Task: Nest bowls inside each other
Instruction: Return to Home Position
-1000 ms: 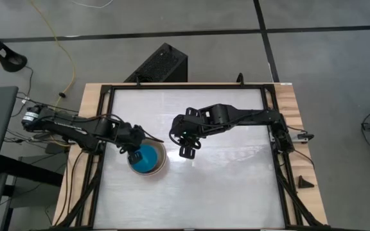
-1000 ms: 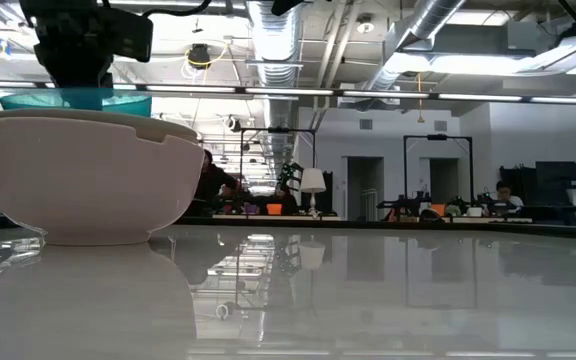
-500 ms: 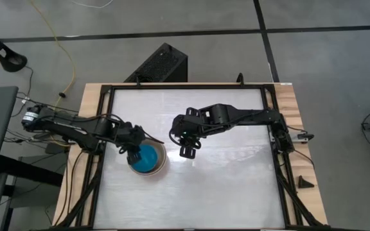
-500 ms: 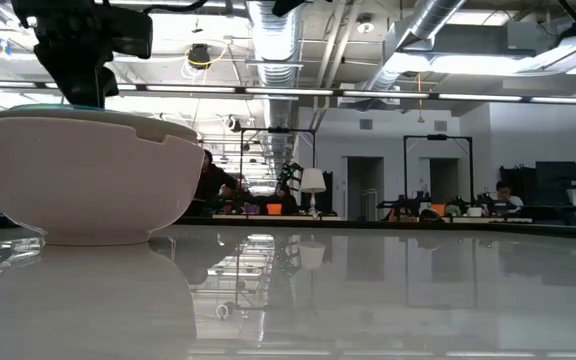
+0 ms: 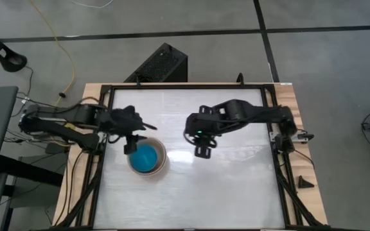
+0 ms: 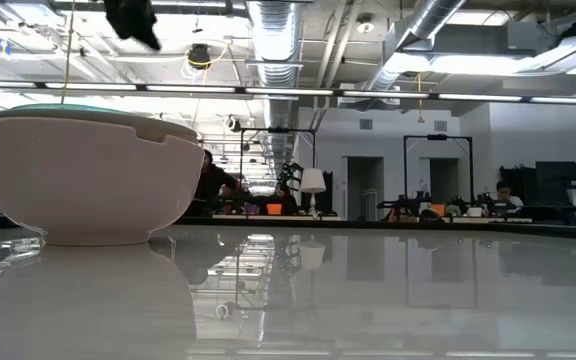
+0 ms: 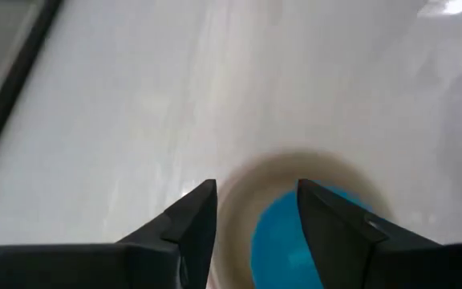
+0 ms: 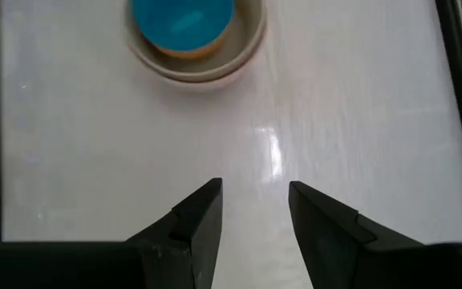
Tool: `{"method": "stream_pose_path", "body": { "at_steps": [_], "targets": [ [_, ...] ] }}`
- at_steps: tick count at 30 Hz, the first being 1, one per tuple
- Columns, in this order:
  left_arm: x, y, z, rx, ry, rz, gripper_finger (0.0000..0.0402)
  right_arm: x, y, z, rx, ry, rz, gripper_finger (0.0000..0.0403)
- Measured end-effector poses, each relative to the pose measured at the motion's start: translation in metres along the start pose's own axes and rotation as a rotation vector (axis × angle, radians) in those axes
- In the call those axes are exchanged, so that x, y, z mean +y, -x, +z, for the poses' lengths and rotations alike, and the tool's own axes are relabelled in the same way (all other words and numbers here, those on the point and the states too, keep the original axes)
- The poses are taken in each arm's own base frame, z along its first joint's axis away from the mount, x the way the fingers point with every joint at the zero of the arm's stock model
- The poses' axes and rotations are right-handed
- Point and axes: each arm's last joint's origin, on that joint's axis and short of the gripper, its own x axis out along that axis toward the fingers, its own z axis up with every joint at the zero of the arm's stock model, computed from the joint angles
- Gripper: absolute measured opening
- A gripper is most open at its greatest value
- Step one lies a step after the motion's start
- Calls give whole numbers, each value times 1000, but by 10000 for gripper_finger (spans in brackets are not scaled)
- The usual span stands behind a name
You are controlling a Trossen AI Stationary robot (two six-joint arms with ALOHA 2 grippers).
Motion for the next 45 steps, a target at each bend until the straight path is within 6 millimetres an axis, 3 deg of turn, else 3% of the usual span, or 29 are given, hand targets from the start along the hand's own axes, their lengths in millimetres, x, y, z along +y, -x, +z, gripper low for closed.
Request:
{"method": "stream_pose_path", "body": {
  "at_steps": [4, 10, 13, 16, 21, 29, 35, 40, 45],
  "targets": [
    [7, 27, -1, -141, -32, -60, 163, 3, 36, -11, -73, 51, 32, 179],
    [21, 61, -24, -415, 65, -66, 163, 0, 92, -32, -226, 85, 36, 179],
    [25, 64, -42, -571, 129, -95, 163, -1, 115, -43, -315, 58, -37, 179],
    [26, 57, -63, -698, 171, -166, 163, 2, 119, -55, -387, 44, -76, 179],
    [27, 35, -98, -811, 273, -278, 163, 3, 80, -89, -494, -15, -24, 179],
    [30, 18, -134, -884, 372, -335, 163, -19, -6, -192, -867, -296, 293, 179],
    [31, 11, -143, -915, 430, -361, 163, -35, -46, -264, -1119, -474, 476, 179],
    [31, 3, -147, -899, 441, -342, 163, -42, -66, -297, -1152, -569, 552, 179],
    [31, -16, -155, -907, 457, -321, 163, -43, -75, -308, -1073, -537, 504, 179]
  ]
}}
